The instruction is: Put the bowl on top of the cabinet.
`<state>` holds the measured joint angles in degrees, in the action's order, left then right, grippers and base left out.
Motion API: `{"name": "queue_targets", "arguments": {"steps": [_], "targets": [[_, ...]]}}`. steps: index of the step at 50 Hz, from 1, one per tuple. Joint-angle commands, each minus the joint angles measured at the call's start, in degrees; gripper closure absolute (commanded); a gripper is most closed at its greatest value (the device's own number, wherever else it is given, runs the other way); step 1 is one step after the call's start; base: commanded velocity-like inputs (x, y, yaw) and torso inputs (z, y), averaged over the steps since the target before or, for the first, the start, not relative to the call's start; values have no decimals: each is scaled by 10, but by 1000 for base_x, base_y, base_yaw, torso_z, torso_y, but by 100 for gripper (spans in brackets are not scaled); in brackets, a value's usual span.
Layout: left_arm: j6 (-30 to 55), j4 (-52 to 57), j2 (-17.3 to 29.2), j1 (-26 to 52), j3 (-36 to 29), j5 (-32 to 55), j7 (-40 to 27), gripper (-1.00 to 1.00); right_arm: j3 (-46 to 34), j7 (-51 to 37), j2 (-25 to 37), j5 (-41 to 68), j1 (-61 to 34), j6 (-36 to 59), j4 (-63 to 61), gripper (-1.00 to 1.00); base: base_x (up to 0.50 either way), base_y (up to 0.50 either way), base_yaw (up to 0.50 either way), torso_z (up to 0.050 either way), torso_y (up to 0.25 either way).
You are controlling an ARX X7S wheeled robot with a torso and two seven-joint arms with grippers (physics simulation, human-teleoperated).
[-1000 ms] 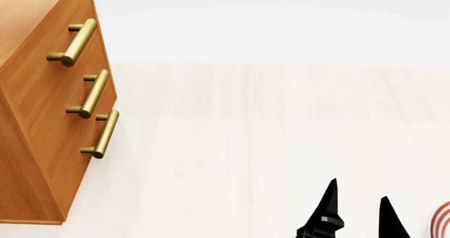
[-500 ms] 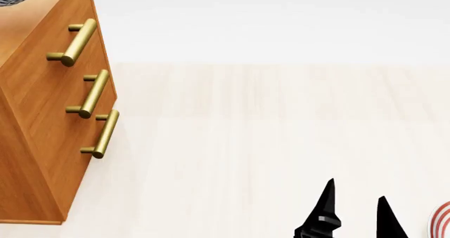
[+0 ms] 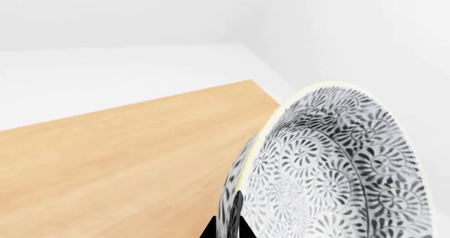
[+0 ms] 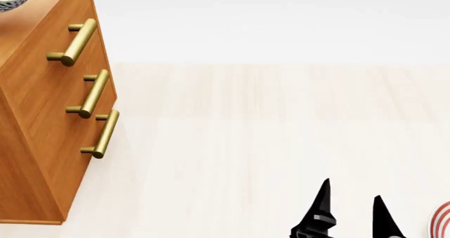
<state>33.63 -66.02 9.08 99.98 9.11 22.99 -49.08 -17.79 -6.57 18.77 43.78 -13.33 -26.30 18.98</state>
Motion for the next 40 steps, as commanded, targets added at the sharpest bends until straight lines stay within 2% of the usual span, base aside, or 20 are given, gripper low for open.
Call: {"name": "queue_targets", "arguments": {"steps": [1,18,40], "targets": [[-15,-10,6,5,-4,-4,7,100,-3,-1,-3,-4,-5,1,9,-100,0,0,0,0,0],[-63,-86,11,22,-7,-19,29,100,-5,-2,-6,-9,-10,1,18,-100,0,0,0,1,1],[-64,-89,11,14,43,-73,38,100,-8,-1,-8,-11,-16,2,28,-100,0,0,0,0,0]]}}
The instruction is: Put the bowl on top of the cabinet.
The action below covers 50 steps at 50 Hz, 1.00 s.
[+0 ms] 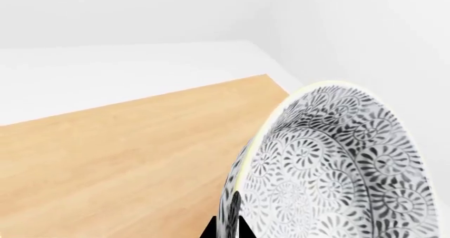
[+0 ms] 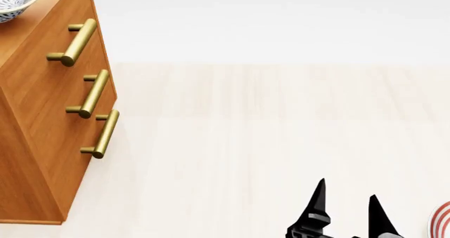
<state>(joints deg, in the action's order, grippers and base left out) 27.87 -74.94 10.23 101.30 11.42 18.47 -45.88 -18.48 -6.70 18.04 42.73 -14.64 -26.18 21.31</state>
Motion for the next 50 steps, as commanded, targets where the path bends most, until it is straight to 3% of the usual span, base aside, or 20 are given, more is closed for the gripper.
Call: {"name": "queue_targets", "arguments": {"steps": [1,16,17,36,50], "targets": [[-6,1,-1,1,22,-31,6,100,-1,0,-1,-1,-3,0,5,-100,0,0,0,0,0],[-5,1,-3,-2,49,-65,12,100,-2,1,-1,-1,-4,0,6,-100,0,0,0,0,0],[-6,1,-3,-1,51,-67,11,-100,-2,1,-2,-1,-4,0,6,-100,0,0,0,0,0],[-6,14,-8,-3,60,-89,0,-100,-4,-1,0,0,-3,2,2,-100,0,0,0,0,0],[113,194,-29,-52,56,-82,-25,-100,-5,-2,5,2,7,1,-14,-100,0,0,0,0,0]]}}
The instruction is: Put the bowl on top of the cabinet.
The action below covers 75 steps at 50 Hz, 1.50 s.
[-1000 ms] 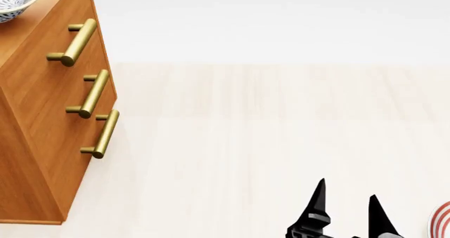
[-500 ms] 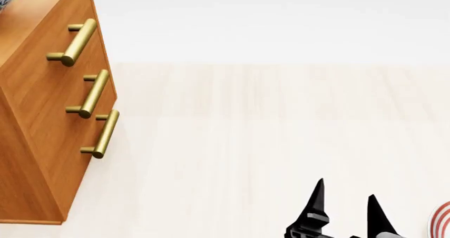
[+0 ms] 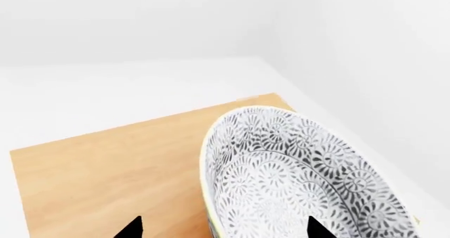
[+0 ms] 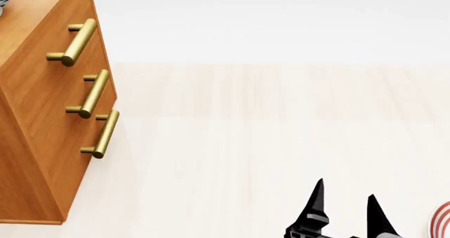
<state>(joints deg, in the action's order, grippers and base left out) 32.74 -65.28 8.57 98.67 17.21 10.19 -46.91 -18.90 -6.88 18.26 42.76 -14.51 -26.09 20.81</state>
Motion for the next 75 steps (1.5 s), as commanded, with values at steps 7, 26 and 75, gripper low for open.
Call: {"name": "queue_targets", "arguments": {"steps": [7,26,75], "targets": [[108,163,-21,-43,-4,6,-23,-100,-1,-1,6,3,12,-1,-21,-100,0,0,0,0,0],[215,322,-34,-86,-18,19,-41,-100,-3,-7,16,2,33,-5,-55,-100,0,0,0,0,0],[433,668,-56,-177,-145,73,-56,-100,-4,-10,31,3,72,-18,-111,-100,0,0,0,0,0]]}}
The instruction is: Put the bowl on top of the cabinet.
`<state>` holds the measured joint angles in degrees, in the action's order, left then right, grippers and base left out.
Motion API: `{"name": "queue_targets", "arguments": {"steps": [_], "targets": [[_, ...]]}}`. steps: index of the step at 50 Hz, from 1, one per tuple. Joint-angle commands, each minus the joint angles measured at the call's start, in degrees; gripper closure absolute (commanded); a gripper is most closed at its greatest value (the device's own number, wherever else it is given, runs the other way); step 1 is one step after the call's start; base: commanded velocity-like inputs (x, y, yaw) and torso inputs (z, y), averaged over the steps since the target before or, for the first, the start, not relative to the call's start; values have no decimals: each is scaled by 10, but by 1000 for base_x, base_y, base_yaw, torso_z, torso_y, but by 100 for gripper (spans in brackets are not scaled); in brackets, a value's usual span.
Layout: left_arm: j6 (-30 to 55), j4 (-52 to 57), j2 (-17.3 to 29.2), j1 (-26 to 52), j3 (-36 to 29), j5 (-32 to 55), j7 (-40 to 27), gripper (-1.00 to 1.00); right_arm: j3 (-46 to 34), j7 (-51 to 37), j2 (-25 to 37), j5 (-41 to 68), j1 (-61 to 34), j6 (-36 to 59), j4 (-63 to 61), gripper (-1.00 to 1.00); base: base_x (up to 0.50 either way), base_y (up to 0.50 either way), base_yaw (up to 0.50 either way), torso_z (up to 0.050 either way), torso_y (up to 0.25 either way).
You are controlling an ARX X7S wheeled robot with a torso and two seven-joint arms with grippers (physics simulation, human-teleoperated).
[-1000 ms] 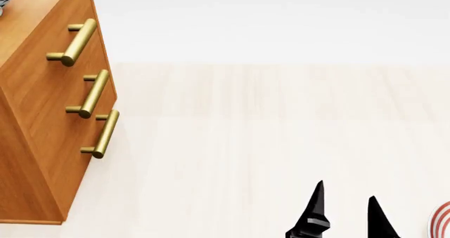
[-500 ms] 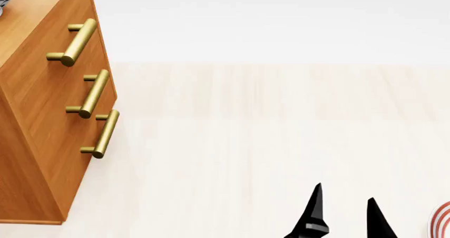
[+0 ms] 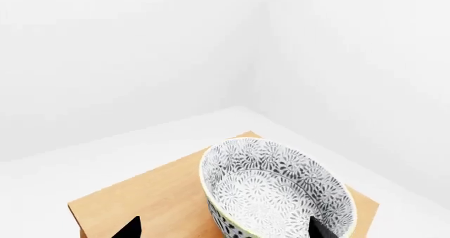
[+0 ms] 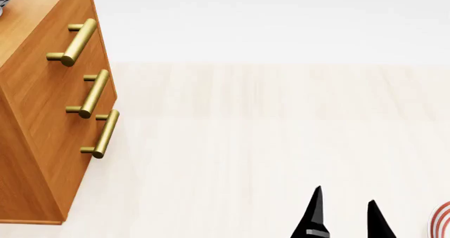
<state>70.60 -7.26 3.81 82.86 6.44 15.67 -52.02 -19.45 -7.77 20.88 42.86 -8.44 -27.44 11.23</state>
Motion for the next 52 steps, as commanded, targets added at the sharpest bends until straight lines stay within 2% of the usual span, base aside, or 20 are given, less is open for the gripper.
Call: {"name": "queue_targets", "arguments": {"steps": [1,16,25,31,34,42,52], "targets": [[64,102,-10,-21,-42,22,-5,-100,2,-1,5,1,12,-6,-17,-100,0,0,0,0,0],[126,207,0,-49,-80,45,-23,-100,1,-1,9,-1,24,-12,-32,-100,0,0,0,0,0],[192,302,-2,-60,-78,76,-44,-100,-1,-4,10,-9,33,-16,-44,-100,0,0,0,0,0],[193,317,39,-49,-92,289,-220,-100,-1,-4,11,-10,37,-18,-49,-100,0,0,0,0,0],[192,318,49,-43,-99,355,-276,-100,-2,-3,12,-10,39,-19,-51,-100,0,0,0,0,0],[192,319,57,-35,-102,478,-373,-100,0,-2,15,-7,45,-22,-60,-100,0,0,0,0,0],[194,338,51,-29,-133,485,-380,-100,0,3,19,-3,53,-27,-71,-100,0,0,0,0,0]]}}
